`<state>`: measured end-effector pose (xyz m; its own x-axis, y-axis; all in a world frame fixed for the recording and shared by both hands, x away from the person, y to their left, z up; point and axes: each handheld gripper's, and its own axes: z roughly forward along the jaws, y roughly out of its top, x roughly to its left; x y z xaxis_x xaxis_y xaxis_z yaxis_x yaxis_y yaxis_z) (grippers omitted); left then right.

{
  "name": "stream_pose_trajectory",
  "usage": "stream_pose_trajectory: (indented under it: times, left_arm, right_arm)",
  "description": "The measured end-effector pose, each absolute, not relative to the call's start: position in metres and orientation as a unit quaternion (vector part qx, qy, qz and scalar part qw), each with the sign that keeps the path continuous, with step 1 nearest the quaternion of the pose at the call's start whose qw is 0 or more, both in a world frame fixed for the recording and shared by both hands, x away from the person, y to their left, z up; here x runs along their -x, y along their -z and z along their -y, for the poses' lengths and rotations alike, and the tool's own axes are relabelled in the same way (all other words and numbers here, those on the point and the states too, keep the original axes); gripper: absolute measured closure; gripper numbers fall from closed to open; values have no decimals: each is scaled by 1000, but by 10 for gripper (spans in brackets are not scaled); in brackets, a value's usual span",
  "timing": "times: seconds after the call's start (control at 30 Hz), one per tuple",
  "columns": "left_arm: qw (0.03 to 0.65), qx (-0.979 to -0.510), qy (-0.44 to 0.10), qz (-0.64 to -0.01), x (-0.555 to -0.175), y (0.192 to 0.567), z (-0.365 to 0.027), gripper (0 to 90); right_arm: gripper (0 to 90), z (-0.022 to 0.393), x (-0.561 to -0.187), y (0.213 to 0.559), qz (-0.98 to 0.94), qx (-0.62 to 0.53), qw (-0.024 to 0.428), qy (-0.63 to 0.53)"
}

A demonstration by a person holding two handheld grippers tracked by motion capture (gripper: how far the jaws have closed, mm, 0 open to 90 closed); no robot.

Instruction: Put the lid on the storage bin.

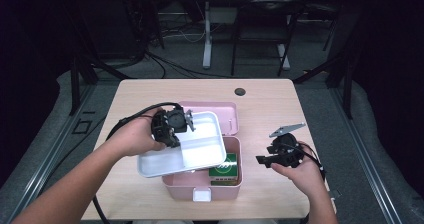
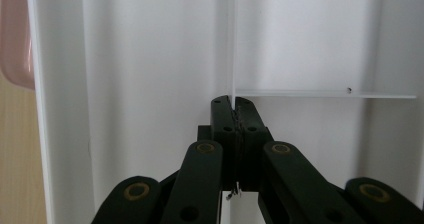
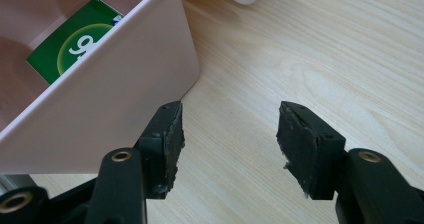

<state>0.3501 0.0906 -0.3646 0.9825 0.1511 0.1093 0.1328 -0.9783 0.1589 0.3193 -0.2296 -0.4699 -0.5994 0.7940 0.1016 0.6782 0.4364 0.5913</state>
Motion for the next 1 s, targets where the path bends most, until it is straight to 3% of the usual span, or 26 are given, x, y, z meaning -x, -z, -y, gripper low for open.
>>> stream_pose_trajectory:
  times: [0.57, 1.0]
  left_arm:
    - [79, -996, -33, -24, -348, 391, -46, 895]
    - [83, -996, -19, -15, -349, 406, -37, 895]
  right_arm:
    - [433, 231, -319, 470, -841, -438, 95, -304]
    - [433, 232, -319, 470, -841, -438, 92, -305]
